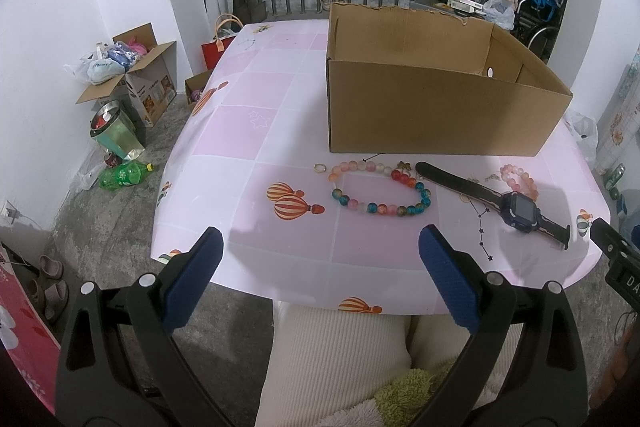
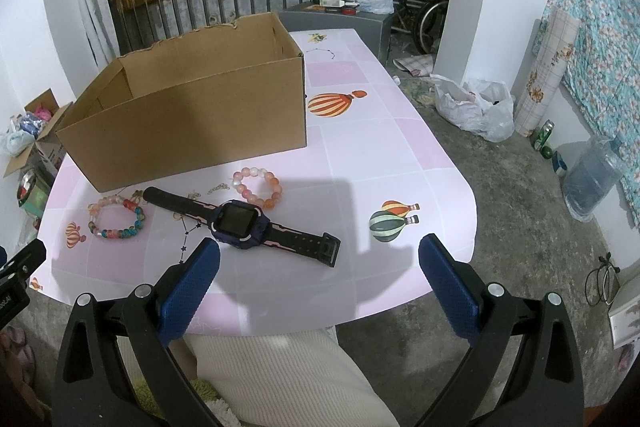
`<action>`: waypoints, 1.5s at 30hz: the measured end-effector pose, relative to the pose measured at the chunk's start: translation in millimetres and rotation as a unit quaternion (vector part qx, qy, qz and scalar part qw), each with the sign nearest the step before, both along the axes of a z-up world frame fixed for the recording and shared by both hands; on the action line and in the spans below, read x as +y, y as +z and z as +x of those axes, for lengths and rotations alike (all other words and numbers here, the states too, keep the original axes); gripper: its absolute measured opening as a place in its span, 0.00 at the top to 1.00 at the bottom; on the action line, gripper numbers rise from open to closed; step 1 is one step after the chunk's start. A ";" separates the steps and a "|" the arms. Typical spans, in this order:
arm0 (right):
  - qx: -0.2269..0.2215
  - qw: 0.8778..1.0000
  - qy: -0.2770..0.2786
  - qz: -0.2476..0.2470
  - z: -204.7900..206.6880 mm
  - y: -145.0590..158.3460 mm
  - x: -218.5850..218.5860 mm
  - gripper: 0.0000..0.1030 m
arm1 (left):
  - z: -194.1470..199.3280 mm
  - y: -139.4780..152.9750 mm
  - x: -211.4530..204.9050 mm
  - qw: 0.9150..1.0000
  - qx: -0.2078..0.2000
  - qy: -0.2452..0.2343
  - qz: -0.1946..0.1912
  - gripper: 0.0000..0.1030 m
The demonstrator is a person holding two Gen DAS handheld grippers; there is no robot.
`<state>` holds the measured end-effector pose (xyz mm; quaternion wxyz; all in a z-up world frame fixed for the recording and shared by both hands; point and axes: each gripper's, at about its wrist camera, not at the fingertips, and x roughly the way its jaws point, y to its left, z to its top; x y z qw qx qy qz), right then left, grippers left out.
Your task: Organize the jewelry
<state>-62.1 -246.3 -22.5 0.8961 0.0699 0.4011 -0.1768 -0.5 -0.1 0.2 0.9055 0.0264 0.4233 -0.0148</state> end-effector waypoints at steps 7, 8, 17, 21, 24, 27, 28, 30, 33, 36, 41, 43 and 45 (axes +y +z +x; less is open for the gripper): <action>0.000 1.000 0.001 0.000 0.7 -0.2 0.0 0.06 | -0.1 0.0 0.0 1.000 0.000 0.000 0.000 0.08; 0.000 1.000 0.000 0.000 0.9 -0.2 0.0 0.06 | -0.1 0.0 0.0 1.000 0.000 0.000 0.000 0.08; 0.000 1.000 0.000 0.000 1.4 0.3 0.0 0.06 | -0.1 0.0 -0.1 1.000 0.000 0.000 0.000 0.08; 0.000 1.000 0.000 0.000 1.9 0.3 -0.3 0.06 | -0.3 0.0 0.0 1.000 0.000 0.000 0.000 0.08; 0.000 1.000 0.000 0.000 2.1 0.3 -0.4 0.06 | -0.1 0.0 0.0 1.000 0.000 0.000 0.000 0.08; 0.000 1.000 0.000 0.000 2.6 0.1 -0.7 0.06 | -0.1 0.7 -4.9 1.000 0.000 0.001 0.000 0.08; 0.000 1.000 0.000 0.000 2.5 0.0 -0.9 0.06 | 1.0 0.2 -5.9 1.000 0.000 0.001 0.001 0.08; 0.000 1.000 0.000 0.001 2.0 -0.1 -1.6 0.06 | 1.5 0.0 -7.1 1.000 0.001 0.001 0.002 0.08; 0.005 1.000 -0.002 0.004 3.9 -4.4 -2.2 0.06 | 6.1 -2.5 -6.2 1.000 0.003 -0.001 0.003 0.08; 0.008 1.000 -0.005 0.009 6.7 -8.0 -6.0 0.06 | 9.1 -4.3 -9.0 1.000 0.002 -0.011 0.010 0.08; 0.012 0.999 -0.007 0.029 19.9 -27.1 -13.8 0.06 | 16.6 -13.9 -15.1 1.000 0.010 -0.022 0.013 0.08; 0.016 0.999 -0.009 0.039 21.6 -32.7 -18.3 0.06 | 21.0 -19.1 -15.8 1.000 0.018 -0.024 0.005 0.08; 0.018 0.998 -0.010 0.052 23.2 -38.6 -23.6 0.06 | 26.6 -25.1 -17.2 0.999 0.025 -0.028 0.003 0.08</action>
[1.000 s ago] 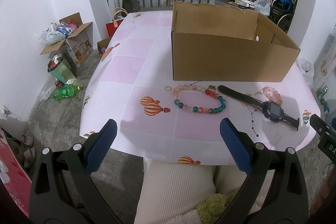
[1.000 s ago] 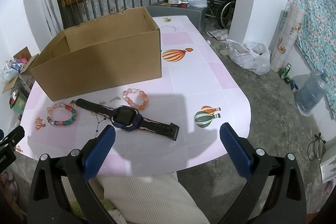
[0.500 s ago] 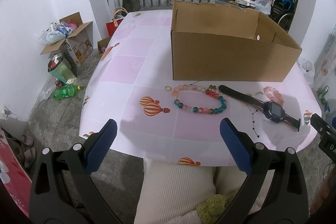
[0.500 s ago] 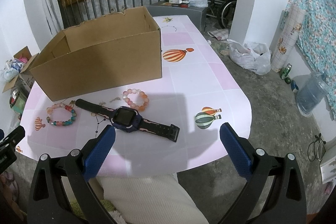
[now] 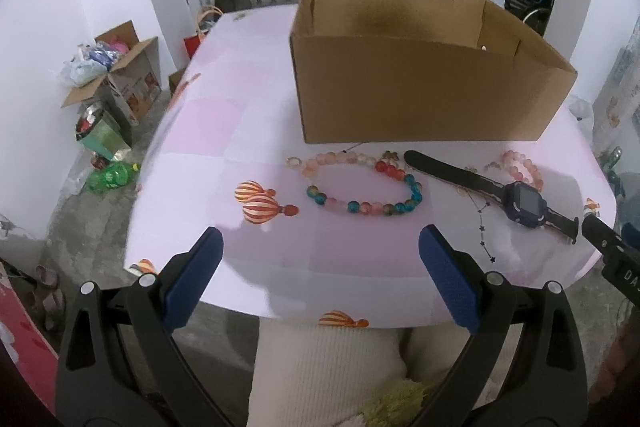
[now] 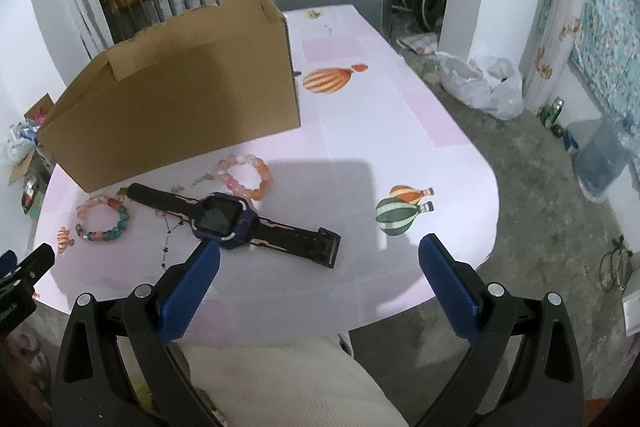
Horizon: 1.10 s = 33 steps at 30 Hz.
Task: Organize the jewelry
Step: 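Move the right gripper down to the black smartwatch strap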
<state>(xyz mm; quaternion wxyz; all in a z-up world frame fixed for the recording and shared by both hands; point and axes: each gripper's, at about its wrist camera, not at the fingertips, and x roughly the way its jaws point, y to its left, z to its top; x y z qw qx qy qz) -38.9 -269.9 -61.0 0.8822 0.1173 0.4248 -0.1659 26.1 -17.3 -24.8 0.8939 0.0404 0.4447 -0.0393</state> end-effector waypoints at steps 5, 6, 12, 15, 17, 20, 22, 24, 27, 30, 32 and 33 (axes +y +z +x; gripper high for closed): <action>-0.004 1.000 0.000 0.018 0.8 -9.1 -10.4 0.06 | 7.9 -6.6 -5.4 0.998 -0.009 -0.044 -0.033 0.08; -0.005 1.000 0.000 0.022 0.5 -10.2 -11.4 0.06 | 8.7 -7.0 -6.9 0.998 -0.012 -0.053 -0.034 0.08; -0.012 0.998 0.012 0.056 2.8 -20.3 -19.0 0.15 | 19.1 -11.2 -14.9 0.992 -0.002 -0.097 -0.085 0.08; -0.008 0.997 0.019 0.071 6.3 -25.6 -21.1 0.27 | 22.0 -10.7 -11.8 0.986 0.001 -0.100 -0.133 0.08; -0.007 0.996 0.023 0.081 8.6 -28.6 -21.8 0.31 | 23.6 -9.9 -10.2 0.983 0.002 -0.099 -0.154 0.08; -0.005 0.996 0.028 0.090 10.3 -31.4 -23.4 0.38 | 28.1 -12.7 -10.5 0.977 0.007 -0.102 -0.185 0.08; -0.008 0.996 0.031 0.089 9.8 -31.5 -23.0 0.41 | 29.8 -13.5 -12.7 0.978 0.010 -0.097 -0.185 0.08; -0.008 0.996 0.037 0.083 12.3 -31.9 -22.8 0.46 | 32.0 -14.5 -15.7 0.980 0.007 -0.095 -0.173 0.08; -0.009 0.996 0.044 0.083 12.9 -30.6 -21.3 0.53 | 34.6 -13.0 -28.2 0.988 -0.022 -0.095 -0.116 0.08; -0.006 0.996 0.050 0.075 14.4 -29.6 -20.1 0.61 | 38.4 -12.9 -40.4 0.991 -0.036 -0.110 -0.066 0.08; -0.004 0.996 0.052 0.069 15.5 -29.7 -19.8 0.64 | 44.0 -14.2 -47.9 0.991 -0.036 -0.121 -0.047 0.08; -0.003 0.996 0.053 0.067 16.0 -29.7 -19.8 0.64 | 47.0 -14.8 -51.4 0.990 -0.033 -0.127 -0.045 0.11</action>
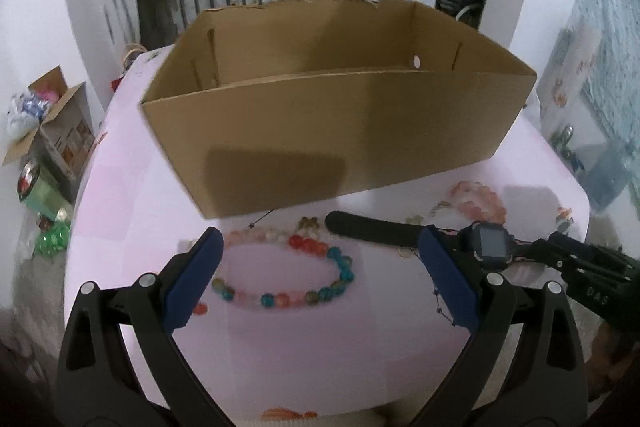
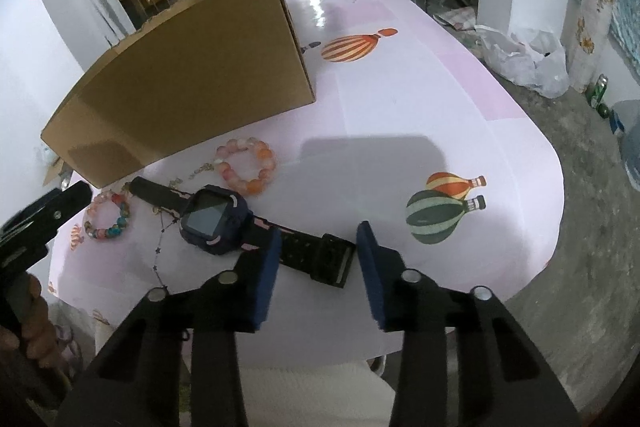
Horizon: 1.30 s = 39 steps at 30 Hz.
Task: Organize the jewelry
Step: 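Move the right gripper down to the black smartwatch strap, then close the right gripper on the watch strap while the left gripper grips the strap end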
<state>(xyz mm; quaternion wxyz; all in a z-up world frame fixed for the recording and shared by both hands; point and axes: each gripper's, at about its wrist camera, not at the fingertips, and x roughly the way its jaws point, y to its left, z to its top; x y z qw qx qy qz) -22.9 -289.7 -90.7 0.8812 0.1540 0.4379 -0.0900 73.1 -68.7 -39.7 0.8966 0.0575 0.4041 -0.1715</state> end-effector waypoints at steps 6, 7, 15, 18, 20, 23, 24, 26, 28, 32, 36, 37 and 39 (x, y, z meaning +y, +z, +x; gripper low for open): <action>0.003 1.000 0.008 -0.016 1.8 0.3 1.7 0.64 | 20.1 -12.0 -19.1 0.998 0.042 -0.046 -0.002 0.36; 0.004 1.000 0.010 -0.018 2.2 0.5 2.2 0.65 | 22.8 -14.4 -21.6 0.997 0.050 -0.052 -0.005 0.36; 0.004 0.999 0.020 -0.025 5.4 1.3 2.5 0.64 | 41.0 -28.4 -31.8 0.994 0.089 -0.067 -0.010 0.36; 0.003 0.999 0.021 -0.025 6.0 1.1 3.5 0.64 | 44.4 -33.1 -33.8 0.993 0.102 -0.061 -0.006 0.36; 0.003 0.999 0.021 -0.026 6.2 1.0 3.7 0.64 | 43.8 -32.7 -35.6 0.993 0.105 -0.062 -0.001 0.35; 0.002 0.999 0.023 -0.027 6.8 0.9 3.2 0.64 | 45.4 -30.4 -39.6 0.992 0.113 -0.061 0.000 0.30; 0.002 0.999 0.023 -0.027 7.4 1.0 3.7 0.64 | 46.1 -29.8 -40.4 0.992 0.115 -0.060 -0.002 0.30; 0.001 0.999 0.023 -0.027 7.8 0.9 3.8 0.64 | 44.5 -29.5 -40.5 0.991 0.121 -0.060 -0.011 0.29; 0.001 0.999 0.023 -0.027 8.2 0.9 3.6 0.64 | 45.4 -29.5 -37.6 0.989 0.134 -0.061 -0.035 0.29; 0.001 0.999 0.023 -0.028 8.0 0.8 3.7 0.64 | 46.1 -30.4 -24.7 0.983 0.152 -0.060 -0.084 0.29; 0.001 0.999 0.023 -0.027 8.2 0.8 3.3 0.64 | 39.5 -23.1 -23.4 0.986 0.130 -0.054 -0.092 0.33; 0.001 0.999 0.022 -0.026 8.3 0.8 3.7 0.64 | 37.2 -21.9 -22.6 0.986 0.126 -0.053 -0.092 0.39; 0.000 0.999 0.022 -0.025 8.6 1.0 3.7 0.64 | 33.9 -17.4 -19.6 0.988 0.114 -0.048 -0.090 0.49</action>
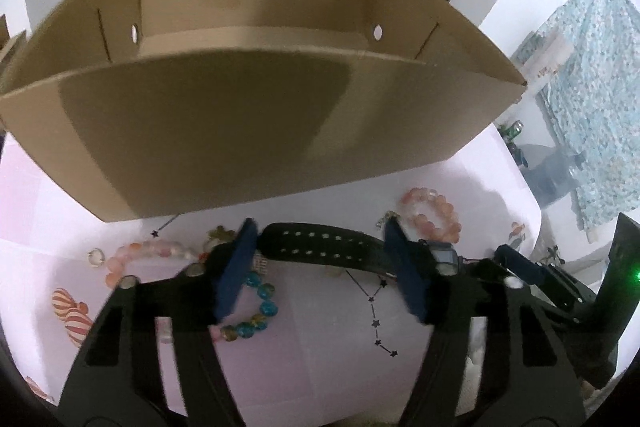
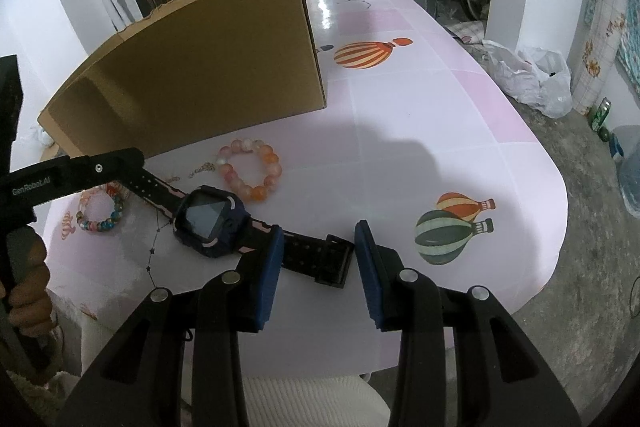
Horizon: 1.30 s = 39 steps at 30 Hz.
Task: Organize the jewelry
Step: 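Close the right gripper on the watch strap while the left gripper grips the strap end, then lift the smartwatch with both grippers and carry it over the box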
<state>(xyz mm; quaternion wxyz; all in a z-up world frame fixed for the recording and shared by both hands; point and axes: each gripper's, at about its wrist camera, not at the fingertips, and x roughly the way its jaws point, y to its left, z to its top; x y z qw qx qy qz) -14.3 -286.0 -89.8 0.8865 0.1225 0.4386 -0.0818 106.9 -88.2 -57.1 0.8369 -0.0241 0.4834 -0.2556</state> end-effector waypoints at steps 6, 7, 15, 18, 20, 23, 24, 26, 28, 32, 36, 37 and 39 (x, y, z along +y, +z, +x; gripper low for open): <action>-0.002 1.000 -0.010 0.003 -0.8 0.1 -2.7 0.73 | -9.0 7.1 -0.4 1.000 -0.022 -0.018 0.005 0.72; -0.002 1.000 -0.012 0.002 -0.7 0.2 -3.5 0.75 | -11.5 8.0 -3.2 0.999 -0.028 -0.023 0.009 0.74; -0.003 1.000 -0.017 -0.002 -0.8 0.7 -4.9 0.81 | -16.0 11.5 -7.4 0.999 -0.041 -0.031 0.015 0.82; -0.006 1.000 -0.015 -0.004 -0.7 1.5 -4.9 0.85 | -15.5 10.5 -9.6 0.999 -0.041 -0.029 0.012 0.82; -0.007 1.000 -0.013 -0.007 -0.3 1.2 -4.2 0.86 | -15.0 9.8 -9.5 0.999 -0.042 -0.029 0.010 0.82; -0.010 1.000 -0.013 -0.008 -0.7 1.5 -4.5 0.86 | -15.6 9.1 -9.9 0.999 -0.045 -0.027 0.006 0.83; -0.012 1.000 -0.013 -0.009 -0.9 2.0 -4.3 0.87 | -15.4 8.0 -9.6 0.999 -0.045 -0.027 0.006 0.83; -0.016 1.000 -0.012 -0.011 -1.5 3.0 -3.4 0.87 | -16.4 8.8 -7.9 0.999 -0.046 -0.027 0.003 0.83; -0.020 1.000 -0.009 -0.006 -1.9 4.0 -3.6 0.87 | -16.9 10.2 -7.0 0.998 -0.050 -0.028 -0.001 0.84; -0.028 1.000 -0.007 0.002 -3.0 6.5 -5.5 0.87 | -19.0 14.2 -2.1 0.998 -0.054 -0.026 -0.014 0.85; -0.039 0.999 -0.002 0.003 -6.7 13.7 -3.7 0.87 | -25.4 24.4 -0.5 0.997 -0.063 -0.028 -0.020 0.85; -0.043 0.999 0.000 0.000 -8.1 17.6 -2.5 0.87 | -28.2 28.6 0.2 0.997 -0.069 -0.029 -0.023 0.85; -0.052 0.999 0.002 -0.005 -10.7 26.6 -1.1 0.87 | -31.9 37.2 1.6 0.996 -0.078 -0.030 -0.027 0.85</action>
